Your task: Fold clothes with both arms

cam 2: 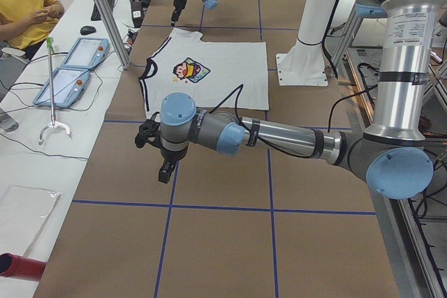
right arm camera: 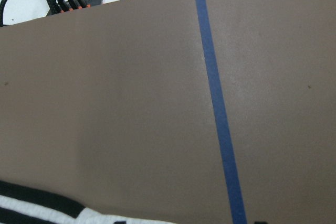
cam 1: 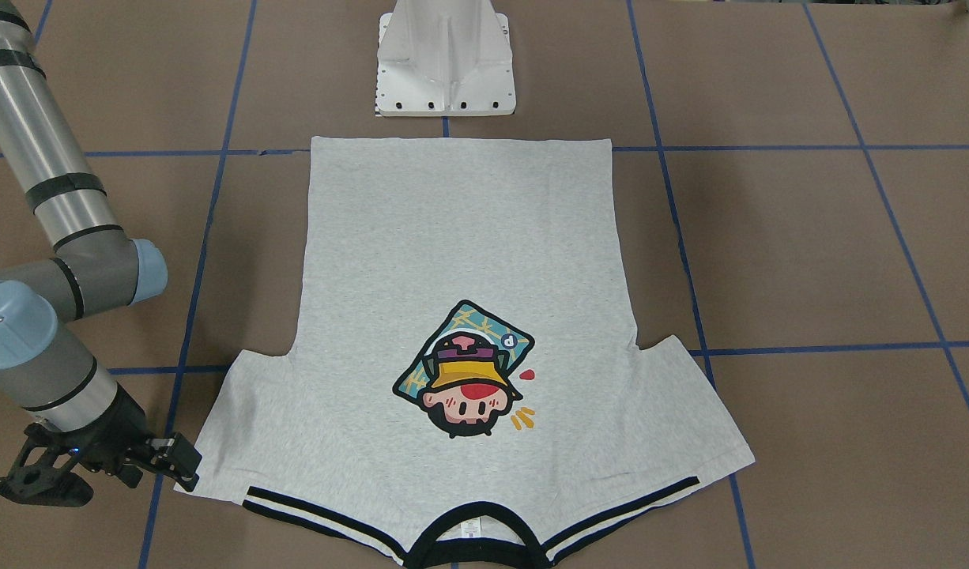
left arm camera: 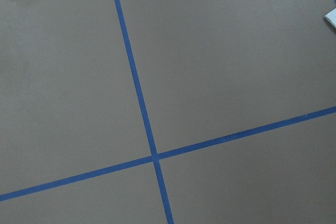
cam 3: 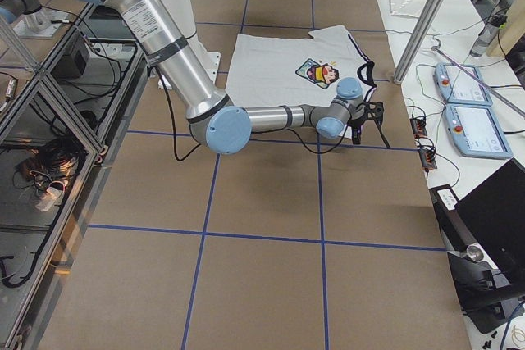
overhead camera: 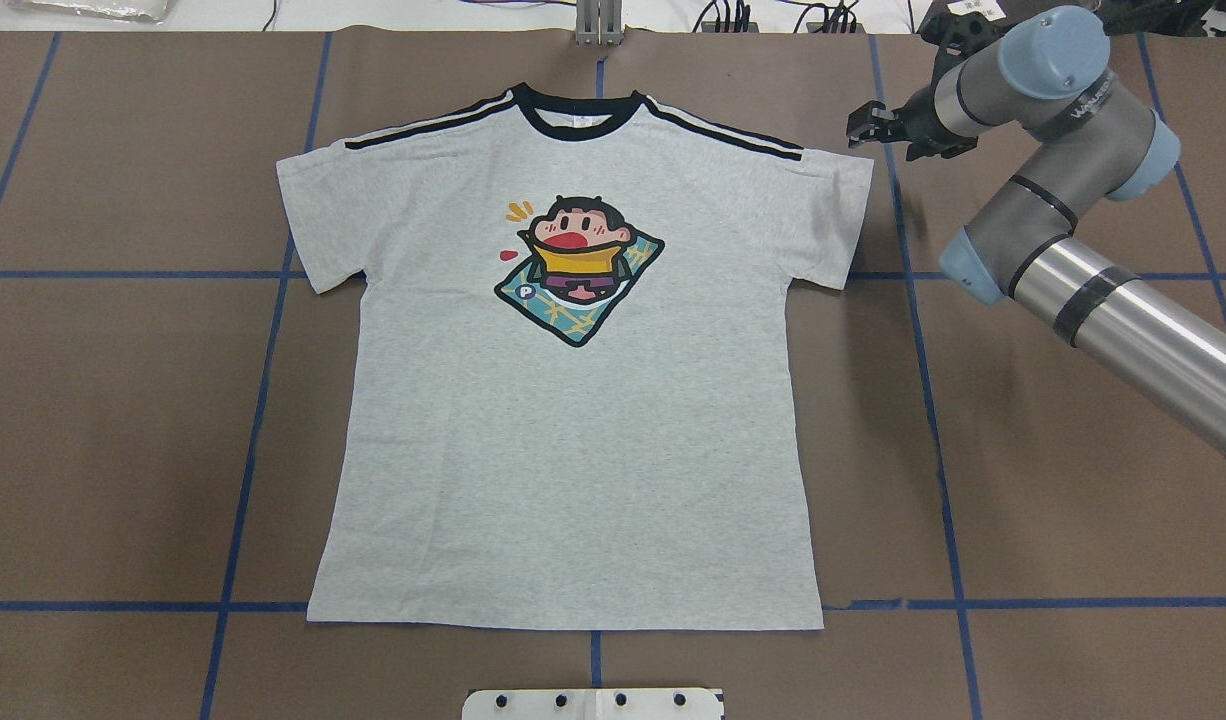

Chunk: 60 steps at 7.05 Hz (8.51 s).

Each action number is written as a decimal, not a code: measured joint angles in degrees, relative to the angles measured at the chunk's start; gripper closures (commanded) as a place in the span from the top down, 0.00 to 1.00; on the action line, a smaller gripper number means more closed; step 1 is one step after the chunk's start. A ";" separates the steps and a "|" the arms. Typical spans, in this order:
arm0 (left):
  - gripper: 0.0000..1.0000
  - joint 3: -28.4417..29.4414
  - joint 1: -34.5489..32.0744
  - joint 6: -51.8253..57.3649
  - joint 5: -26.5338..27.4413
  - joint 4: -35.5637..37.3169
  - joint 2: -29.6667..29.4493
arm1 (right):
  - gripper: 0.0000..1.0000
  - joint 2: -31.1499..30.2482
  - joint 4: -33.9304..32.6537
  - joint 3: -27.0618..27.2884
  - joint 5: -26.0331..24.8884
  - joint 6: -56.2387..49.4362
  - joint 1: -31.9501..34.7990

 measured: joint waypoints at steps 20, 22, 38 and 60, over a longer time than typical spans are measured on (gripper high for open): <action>1.00 -0.95 -0.04 -0.75 0.01 0.13 -0.07 | 0.00 11.62 -12.90 4.88 -9.41 14.51 -10.30; 1.00 -1.39 -0.08 -0.80 0.01 0.21 -0.01 | 0.00 16.17 -12.86 -2.54 -13.51 15.06 -11.26; 0.94 22.86 21.35 -41.20 -5.23 -21.48 -22.36 | 1.00 -14.37 -30.32 47.80 5.16 6.58 -3.79; 0.00 37.35 37.65 -77.36 18.41 -40.09 -40.16 | 1.00 -19.88 -29.99 51.29 5.36 4.09 -2.71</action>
